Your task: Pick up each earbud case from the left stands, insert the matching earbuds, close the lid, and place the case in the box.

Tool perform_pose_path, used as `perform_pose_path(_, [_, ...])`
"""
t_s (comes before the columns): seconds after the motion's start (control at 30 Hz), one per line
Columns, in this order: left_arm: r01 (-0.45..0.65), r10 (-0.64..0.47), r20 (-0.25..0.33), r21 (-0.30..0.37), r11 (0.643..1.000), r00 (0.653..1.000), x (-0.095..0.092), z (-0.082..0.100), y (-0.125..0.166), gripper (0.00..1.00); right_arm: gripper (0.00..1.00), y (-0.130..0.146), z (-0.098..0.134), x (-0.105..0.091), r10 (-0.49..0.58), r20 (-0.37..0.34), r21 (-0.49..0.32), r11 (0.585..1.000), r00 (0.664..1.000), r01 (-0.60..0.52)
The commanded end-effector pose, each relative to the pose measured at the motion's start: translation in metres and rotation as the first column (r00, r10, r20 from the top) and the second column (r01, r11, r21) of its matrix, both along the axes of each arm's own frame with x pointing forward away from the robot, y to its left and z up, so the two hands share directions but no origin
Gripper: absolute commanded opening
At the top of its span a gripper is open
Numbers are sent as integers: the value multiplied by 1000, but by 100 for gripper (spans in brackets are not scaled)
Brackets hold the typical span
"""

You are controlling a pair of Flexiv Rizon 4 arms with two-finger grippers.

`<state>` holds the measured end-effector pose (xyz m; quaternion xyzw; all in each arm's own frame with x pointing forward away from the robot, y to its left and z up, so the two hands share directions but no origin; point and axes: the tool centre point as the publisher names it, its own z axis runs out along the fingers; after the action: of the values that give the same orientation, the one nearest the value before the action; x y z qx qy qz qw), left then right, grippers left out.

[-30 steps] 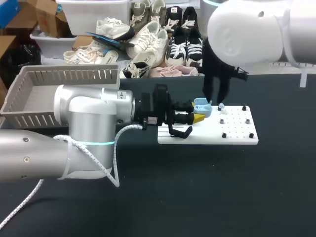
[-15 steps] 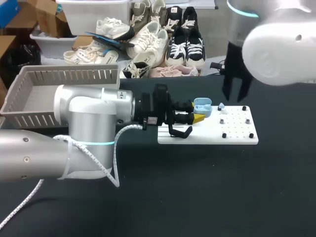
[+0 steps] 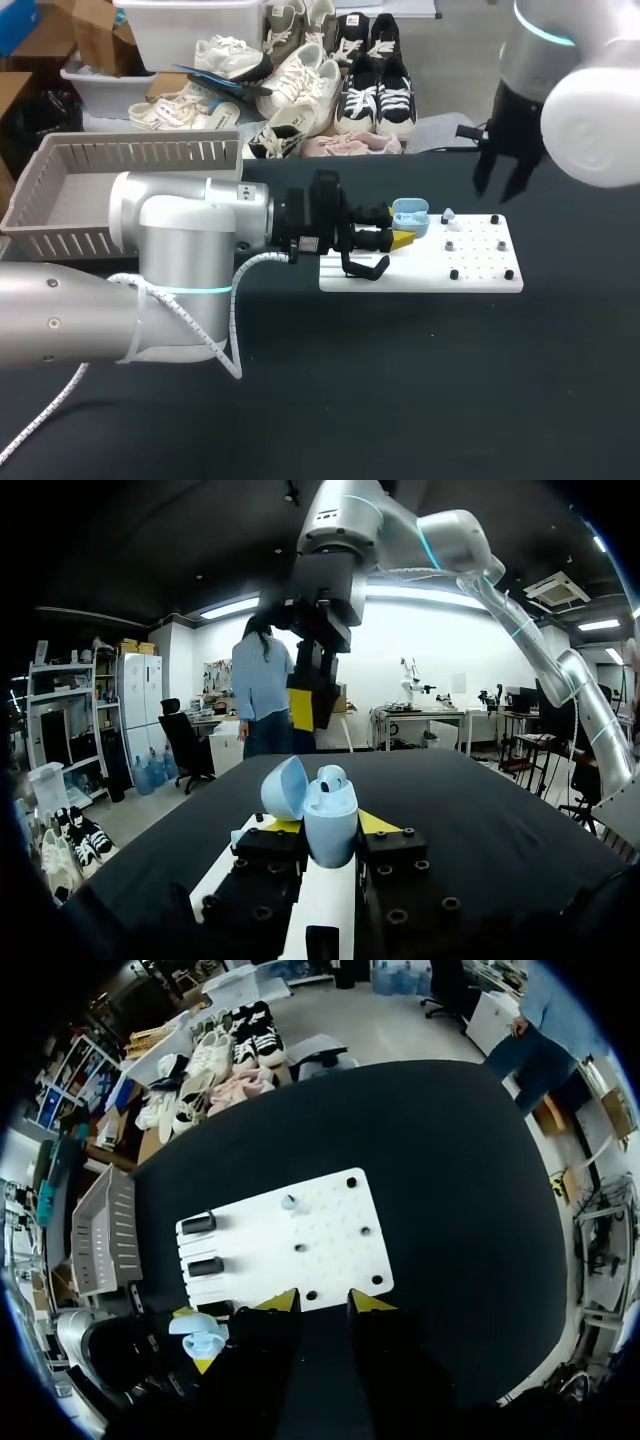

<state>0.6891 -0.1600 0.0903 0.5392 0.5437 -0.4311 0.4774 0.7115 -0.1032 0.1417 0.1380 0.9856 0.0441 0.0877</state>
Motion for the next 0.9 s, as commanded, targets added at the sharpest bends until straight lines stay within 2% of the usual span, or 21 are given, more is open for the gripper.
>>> perform_pose_path(0.03, [-5, 5, 2, -2, 1000, 1000, -1, 0, 0, 0, 29, -4, -6, 6, 16, 9, 12, 1000, 1000, -16])
perform_pose_path(0.5, [-5, 5, 2, -2, 1000, 1000, -1, 0, 0, 0, 29, 5, -27, 31, 99, 6, 33, 995, 995, -99])
perform_pose_path(0.9, [-5, 5, 2, -2, 1000, 1000, -1, 0, 0, 0, 32, 16, -50, 42, 144, -4, 66, 987, 990, -144])
